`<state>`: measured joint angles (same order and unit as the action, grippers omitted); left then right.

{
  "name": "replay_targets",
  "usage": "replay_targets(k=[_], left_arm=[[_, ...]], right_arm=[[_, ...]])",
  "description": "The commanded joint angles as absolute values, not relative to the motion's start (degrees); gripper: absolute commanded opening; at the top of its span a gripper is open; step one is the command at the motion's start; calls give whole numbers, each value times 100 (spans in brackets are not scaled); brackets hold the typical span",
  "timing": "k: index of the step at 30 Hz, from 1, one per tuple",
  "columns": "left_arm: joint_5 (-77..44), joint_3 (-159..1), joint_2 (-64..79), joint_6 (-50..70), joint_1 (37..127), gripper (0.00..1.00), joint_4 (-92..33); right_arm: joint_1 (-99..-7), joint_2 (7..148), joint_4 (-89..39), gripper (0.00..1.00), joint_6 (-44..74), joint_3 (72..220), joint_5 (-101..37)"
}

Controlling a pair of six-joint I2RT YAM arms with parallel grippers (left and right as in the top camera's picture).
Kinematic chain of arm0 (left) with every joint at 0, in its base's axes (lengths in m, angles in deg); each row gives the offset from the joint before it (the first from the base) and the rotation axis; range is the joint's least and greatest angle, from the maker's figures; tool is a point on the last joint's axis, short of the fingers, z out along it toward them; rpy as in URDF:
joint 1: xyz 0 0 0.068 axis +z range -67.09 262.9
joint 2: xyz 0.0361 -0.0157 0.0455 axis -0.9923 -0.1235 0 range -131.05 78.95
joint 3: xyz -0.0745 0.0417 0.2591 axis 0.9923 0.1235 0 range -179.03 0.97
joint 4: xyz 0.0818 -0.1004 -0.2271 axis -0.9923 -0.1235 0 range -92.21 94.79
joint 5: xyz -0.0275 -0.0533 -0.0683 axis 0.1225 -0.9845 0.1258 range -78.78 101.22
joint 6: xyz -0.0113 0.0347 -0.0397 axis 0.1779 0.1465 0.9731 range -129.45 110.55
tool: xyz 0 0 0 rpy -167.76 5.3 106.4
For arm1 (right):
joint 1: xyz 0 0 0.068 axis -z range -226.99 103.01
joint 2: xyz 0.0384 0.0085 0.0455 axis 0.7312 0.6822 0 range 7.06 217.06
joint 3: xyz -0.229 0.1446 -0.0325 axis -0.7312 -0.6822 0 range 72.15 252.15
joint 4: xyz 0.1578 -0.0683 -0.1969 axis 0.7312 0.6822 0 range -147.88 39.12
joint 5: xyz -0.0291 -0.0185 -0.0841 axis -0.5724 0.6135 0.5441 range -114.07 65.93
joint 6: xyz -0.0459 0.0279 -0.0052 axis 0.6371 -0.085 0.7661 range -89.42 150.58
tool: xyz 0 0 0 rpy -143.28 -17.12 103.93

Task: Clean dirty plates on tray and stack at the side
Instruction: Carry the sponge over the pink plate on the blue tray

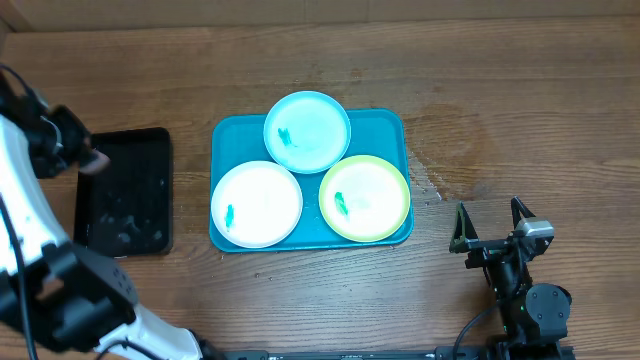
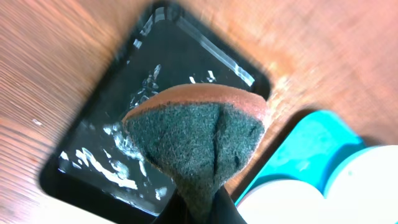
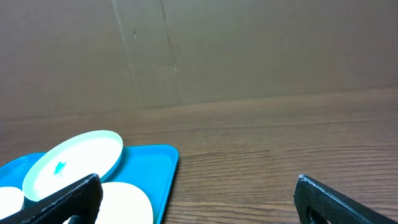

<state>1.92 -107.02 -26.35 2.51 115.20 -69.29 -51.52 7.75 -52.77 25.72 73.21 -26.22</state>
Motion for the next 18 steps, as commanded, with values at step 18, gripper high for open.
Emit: replay_targets(k=[18], left_arm=[[-1471, -10520, -2593, -142, 11229, 4, -6901]], right_arm=[[-5137, 723, -5321, 100, 2592, 7260, -2627]])
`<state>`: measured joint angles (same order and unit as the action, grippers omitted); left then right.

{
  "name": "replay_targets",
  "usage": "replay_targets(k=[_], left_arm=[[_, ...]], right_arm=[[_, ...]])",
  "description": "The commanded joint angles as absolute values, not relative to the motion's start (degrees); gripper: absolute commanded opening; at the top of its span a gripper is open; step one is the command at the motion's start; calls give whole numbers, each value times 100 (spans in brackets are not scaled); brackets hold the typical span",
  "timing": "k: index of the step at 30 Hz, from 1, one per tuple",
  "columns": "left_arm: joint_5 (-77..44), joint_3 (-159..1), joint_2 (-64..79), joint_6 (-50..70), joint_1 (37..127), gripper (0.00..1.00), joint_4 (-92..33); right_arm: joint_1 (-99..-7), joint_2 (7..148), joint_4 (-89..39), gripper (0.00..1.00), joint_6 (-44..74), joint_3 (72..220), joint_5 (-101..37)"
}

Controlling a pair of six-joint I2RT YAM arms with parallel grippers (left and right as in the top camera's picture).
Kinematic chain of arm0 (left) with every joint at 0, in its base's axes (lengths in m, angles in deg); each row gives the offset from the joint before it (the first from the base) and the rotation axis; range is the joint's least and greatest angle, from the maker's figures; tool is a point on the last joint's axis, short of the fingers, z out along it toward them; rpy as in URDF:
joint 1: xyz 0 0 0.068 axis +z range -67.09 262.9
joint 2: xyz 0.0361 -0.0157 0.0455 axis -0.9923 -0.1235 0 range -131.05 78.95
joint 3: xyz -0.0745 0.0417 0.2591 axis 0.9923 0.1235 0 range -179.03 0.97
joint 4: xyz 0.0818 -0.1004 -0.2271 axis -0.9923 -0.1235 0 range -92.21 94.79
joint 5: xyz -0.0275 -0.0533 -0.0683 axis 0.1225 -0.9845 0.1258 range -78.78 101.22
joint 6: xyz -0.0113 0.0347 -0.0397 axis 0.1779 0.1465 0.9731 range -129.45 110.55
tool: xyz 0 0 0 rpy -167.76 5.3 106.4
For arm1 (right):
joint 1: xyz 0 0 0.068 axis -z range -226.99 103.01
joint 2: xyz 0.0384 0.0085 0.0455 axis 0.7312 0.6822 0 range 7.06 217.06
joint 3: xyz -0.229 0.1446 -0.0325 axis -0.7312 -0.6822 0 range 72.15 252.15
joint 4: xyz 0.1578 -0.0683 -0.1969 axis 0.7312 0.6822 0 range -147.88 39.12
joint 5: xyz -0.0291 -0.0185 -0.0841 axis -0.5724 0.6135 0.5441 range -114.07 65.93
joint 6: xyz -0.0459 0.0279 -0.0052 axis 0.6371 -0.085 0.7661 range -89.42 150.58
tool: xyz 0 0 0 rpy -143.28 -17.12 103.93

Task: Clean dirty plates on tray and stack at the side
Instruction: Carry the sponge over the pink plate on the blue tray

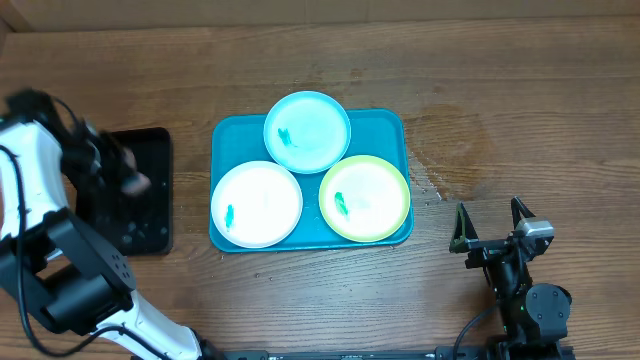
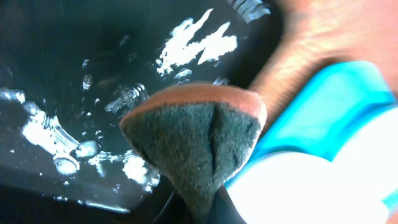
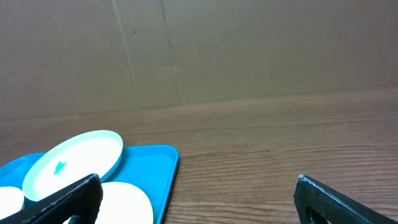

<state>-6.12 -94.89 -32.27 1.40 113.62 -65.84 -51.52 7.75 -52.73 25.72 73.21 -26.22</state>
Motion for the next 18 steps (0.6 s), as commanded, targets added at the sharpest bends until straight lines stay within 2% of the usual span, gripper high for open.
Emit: replay_targets(k=[1, 9, 11, 18], left_arm=[[-1587, -10732, -2495, -140, 11144, 4, -7019], [-1025, -10608, -2152, -135, 9887, 7, -7697], [-804, -10247, -2202, -133, 9474, 4, -7692], [-719, -8400, -2464, 85, 8230, 4, -6700]], right_arm=[[-5137, 723, -5321, 100, 2592, 7260, -2627], [-5137, 723, -5321, 100, 2592, 7260, -2627], [-5137, 723, -5321, 100, 2592, 7260, -2627], [-5137, 723, -5321, 100, 2592, 7260, -2627]])
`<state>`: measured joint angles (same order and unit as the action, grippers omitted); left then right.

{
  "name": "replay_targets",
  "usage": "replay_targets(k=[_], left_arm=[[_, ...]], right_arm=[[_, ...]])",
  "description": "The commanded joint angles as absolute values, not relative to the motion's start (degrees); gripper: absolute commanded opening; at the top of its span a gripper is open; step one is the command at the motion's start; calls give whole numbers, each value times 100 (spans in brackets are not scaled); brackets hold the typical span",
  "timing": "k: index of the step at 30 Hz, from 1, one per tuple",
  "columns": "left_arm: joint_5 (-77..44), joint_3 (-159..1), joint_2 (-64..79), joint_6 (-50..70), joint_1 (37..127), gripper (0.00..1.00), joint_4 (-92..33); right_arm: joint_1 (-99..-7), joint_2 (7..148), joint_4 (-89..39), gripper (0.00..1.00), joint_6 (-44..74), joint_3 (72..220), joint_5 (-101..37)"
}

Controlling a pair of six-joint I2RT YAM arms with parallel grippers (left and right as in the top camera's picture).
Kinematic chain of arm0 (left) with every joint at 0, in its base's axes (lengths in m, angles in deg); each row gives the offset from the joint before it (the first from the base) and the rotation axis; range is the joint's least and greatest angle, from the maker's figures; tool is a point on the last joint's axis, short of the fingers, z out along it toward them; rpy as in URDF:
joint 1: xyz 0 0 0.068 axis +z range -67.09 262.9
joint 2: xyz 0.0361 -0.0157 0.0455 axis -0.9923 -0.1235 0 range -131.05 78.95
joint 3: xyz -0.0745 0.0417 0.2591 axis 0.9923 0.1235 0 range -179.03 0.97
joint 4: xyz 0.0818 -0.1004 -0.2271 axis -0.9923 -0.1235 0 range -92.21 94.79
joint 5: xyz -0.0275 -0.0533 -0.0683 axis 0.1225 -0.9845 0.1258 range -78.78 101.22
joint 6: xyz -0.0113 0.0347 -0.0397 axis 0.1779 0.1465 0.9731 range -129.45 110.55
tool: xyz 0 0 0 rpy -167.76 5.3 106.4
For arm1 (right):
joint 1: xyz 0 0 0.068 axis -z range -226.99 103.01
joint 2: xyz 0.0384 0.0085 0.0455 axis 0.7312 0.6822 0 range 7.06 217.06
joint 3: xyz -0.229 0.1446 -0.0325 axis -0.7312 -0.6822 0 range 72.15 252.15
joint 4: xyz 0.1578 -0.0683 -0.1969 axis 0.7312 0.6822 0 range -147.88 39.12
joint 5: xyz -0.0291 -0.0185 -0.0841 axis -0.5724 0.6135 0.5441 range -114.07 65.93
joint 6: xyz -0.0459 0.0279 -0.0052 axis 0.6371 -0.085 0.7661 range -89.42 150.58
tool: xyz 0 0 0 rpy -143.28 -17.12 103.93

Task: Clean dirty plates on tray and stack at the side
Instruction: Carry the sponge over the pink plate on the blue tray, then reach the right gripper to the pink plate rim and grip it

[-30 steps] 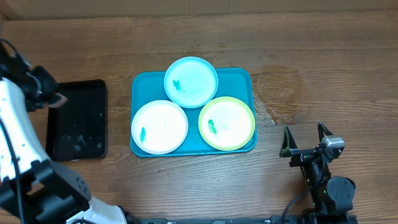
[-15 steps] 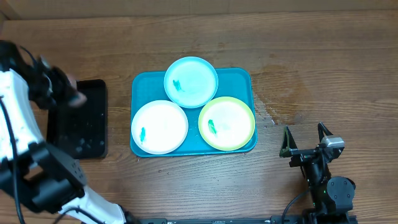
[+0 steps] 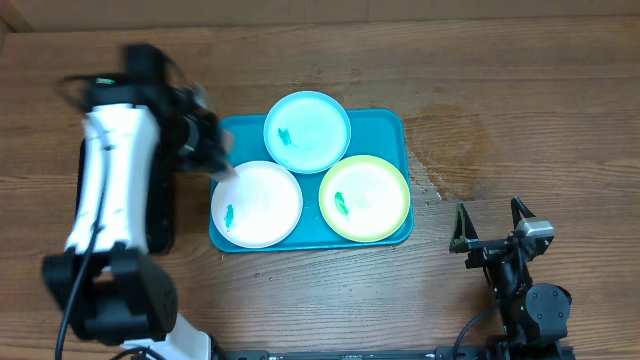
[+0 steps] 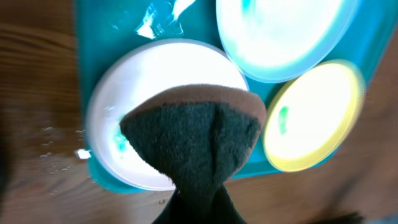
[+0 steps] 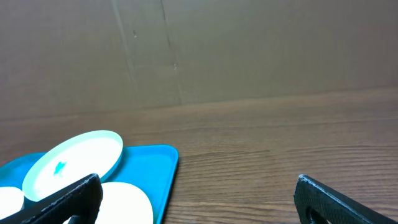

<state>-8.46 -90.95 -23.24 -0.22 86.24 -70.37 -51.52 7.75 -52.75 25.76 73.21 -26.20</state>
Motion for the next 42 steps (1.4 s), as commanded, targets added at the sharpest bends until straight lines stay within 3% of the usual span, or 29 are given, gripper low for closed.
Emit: replay_targets(k=[1, 7, 11, 12, 13, 16, 19, 24, 30, 31, 32, 33, 34, 38, 42], left_arm=[[-721, -8140, -2503, 94, 8088, 4, -6460], [-345, -7189, -2713, 433, 7524, 4, -5203], [133, -7152, -2729, 763, 7496, 5, -5135], [138, -7152, -2729, 752, 7503, 8, -5133], [138, -7152, -2729, 750, 7507, 18, -5131], [131, -7152, -2729, 754, 7507, 22, -5128], [131, -7170, -2726, 752, 7511, 34, -5135], [83, -7856, -2711, 750, 7673, 31, -5725], [92, -9762, -2687, 750, 8309, 30, -6890], [94, -10083, -2687, 750, 8466, 33, -7047], [98, -10310, -2687, 748, 8595, 46, -7152], [96, -10494, -2687, 748, 8718, 91, -7235], [100, -10619, -2687, 748, 8827, 100, -7275], [114, -10686, -2691, 748, 9133, 100, -7373], [111, -10673, -2694, 750, 9253, 100, -7445]], right_arm=[[-5137, 723, -5321, 100, 2592, 7260, -2627], [-5137, 723, -5321, 100, 2592, 7260, -2627], [-5137, 723, -5321, 100, 2592, 7260, -2627], [-5137, 723, -5321, 100, 2592, 7260, -2627], [-5137, 723, -5321, 100, 2592, 7260, -2627], [-5137, 723, -5321, 100, 2592, 7260, -2627], [-5137, 723, -5321, 100, 2592, 7260, -2627], [-5137, 723, -5321, 100, 2592, 7260, -2627], [-5137, 723, -5321, 100, 2592, 7260, -2627], [-5137, 723, -5321, 100, 2592, 7260, -2627], [-5137, 723, -5321, 100, 2592, 7260, -2625], [-5137, 723, -5321, 100, 2592, 7260, -2627], [-5137, 723, -5321, 100, 2592, 7260, -2627], [-5137, 723, -5730, 100, 2541, 7262, -2437], [-5152, 723, -5988, 100, 758, 7260, -4703]])
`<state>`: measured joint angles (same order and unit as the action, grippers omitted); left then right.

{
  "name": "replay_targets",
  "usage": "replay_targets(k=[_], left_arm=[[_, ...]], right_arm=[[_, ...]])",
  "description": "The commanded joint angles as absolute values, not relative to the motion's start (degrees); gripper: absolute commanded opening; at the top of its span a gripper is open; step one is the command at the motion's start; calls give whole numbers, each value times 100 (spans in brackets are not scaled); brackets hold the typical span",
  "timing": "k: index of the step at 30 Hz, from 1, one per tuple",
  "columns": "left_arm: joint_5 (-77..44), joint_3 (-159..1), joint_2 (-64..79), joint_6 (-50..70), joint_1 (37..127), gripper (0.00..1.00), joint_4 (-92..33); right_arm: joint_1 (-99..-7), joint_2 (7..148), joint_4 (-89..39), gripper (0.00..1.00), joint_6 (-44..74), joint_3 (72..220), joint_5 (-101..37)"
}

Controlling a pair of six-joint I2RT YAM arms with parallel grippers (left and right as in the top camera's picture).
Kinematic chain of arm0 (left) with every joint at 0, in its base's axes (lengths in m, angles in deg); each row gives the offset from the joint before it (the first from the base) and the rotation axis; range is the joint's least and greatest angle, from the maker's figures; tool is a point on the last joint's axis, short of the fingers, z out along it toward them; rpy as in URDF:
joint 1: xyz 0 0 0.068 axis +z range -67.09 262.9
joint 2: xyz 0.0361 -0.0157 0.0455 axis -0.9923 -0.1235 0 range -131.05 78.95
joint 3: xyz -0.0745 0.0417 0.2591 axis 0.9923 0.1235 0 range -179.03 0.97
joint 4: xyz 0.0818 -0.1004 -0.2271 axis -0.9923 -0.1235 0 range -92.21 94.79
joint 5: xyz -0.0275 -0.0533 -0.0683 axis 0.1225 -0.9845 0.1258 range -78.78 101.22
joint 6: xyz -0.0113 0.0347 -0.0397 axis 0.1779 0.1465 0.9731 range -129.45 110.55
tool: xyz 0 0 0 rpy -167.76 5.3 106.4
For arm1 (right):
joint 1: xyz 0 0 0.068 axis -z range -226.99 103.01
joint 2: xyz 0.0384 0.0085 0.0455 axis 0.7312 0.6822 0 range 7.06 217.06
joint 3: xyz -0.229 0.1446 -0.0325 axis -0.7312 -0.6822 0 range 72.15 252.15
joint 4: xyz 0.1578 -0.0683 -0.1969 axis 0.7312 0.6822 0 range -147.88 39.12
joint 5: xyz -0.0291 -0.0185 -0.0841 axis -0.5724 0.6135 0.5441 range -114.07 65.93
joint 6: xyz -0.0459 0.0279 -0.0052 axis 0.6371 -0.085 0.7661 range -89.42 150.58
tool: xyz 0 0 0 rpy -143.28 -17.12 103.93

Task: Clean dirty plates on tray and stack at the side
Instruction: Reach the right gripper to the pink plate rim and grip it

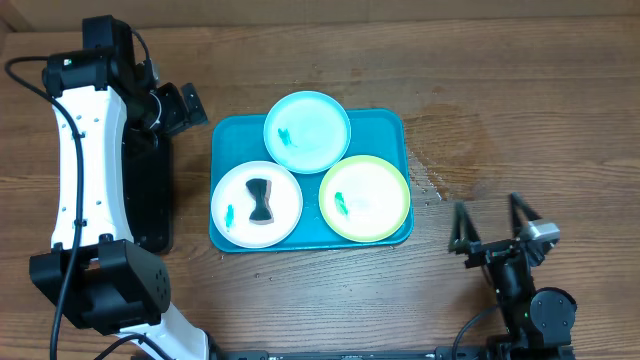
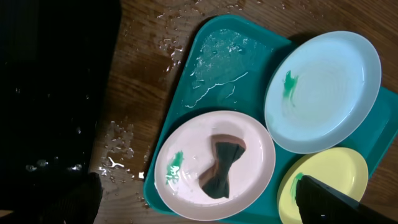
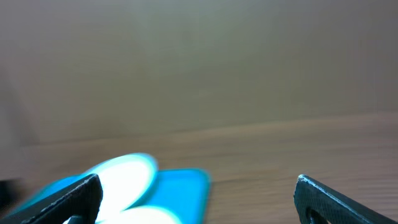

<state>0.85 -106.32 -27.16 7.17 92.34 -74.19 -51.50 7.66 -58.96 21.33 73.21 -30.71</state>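
A teal tray [image 1: 388,128] carries three plates, each with a green smear: light blue [image 1: 307,132], white [image 1: 236,188] and yellow-green [image 1: 364,198]. A dark sponge [image 1: 260,200], pinched like a bow tie, lies on the white plate [image 2: 249,149]; it shows in the left wrist view as well [image 2: 222,167]. My left gripper [image 1: 178,108] is open and empty, high up left of the teal tray, looking down on it [image 2: 198,186]. My right gripper [image 1: 489,226] stands open and empty to the right of the tray [image 3: 199,193].
A black tray [image 2: 50,74] holding water lies left of the teal tray, partly under my left arm. Water drops wet the wood between the two trays and a corner of the teal tray [image 2: 217,46]. Bare wood surrounds my right gripper.
My left gripper, shut on the sponge over the white plate before, is now open and farther up and left. The sponge lies on the white plate. The right wrist view has shifted and blurred.
My left gripper first held the sponge above the black water tray, then close over its wet bottom. Later it held the sponge over the white plate on the teal tray. Now the sponge rests on that plate and the gripper is open.
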Motion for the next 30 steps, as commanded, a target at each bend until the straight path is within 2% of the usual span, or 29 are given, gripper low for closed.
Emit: replay_targets(k=[1, 4, 7, 8, 10, 12, 16, 19, 21, 23, 25, 27, 28, 30], left_arm=[[111, -10673, -2694, 750, 9253, 100, -7441], [107, -10673, -2694, 752, 9253, 100, -7443], [63, -10673, -2694, 754, 9251, 100, -7426], [65, -10673, -2694, 778, 9251, 100, -7423], [65, -10673, -2694, 855, 9251, 100, -7426], [65, -10673, -2694, 881, 9251, 100, -7430], [65, -10673, -2694, 881, 9251, 100, -7428], [65, -10673, -2694, 883, 9251, 100, -7441], [65, -10673, -2694, 883, 9251, 100, -7452], [57, -10673, -2694, 890, 9251, 100, -7450], [-88, -10673, -2694, 901, 9251, 100, -7454], [-260, -10673, -2694, 898, 9251, 100, -7478], [-295, -10673, -2694, 898, 9251, 100, -7496], [-304, -10673, -2694, 898, 9251, 100, -7522]], right_arm=[[-5152, 723, -6294, 100, 347, 7262, -4983], [-5152, 723, -7883, 100, -567, 7262, -5400], [-5152, 723, -10031, 100, -676, 7338, -5097], [-5141, 723, -10381, 100, -676, 7481, -4815], [-5141, 769, -10162, 100, -551, 8079, -4404], [-5141, 1044, -8908, 100, 413, 9102, -4854], [-5141, 2543, -4394, 100, 2045, 11828, -4751], [-5143, 4327, -1260, 100, 2714, 14003, -4528], [-5152, 5452, 43, 100, 2683, 15209, -5049], [-5152, 6366, 884, 100, 2450, 16118, -5899], [-5157, 7216, 1195, 99, 2465, 16816, -6856], [-5307, 7883, 1177, 82, 2653, 17222, -7619], [-5482, 8158, 1175, 77, 2705, 17371, -7595], [-5985, 8637, 1155, 77, 2541, 17541, -6836]])
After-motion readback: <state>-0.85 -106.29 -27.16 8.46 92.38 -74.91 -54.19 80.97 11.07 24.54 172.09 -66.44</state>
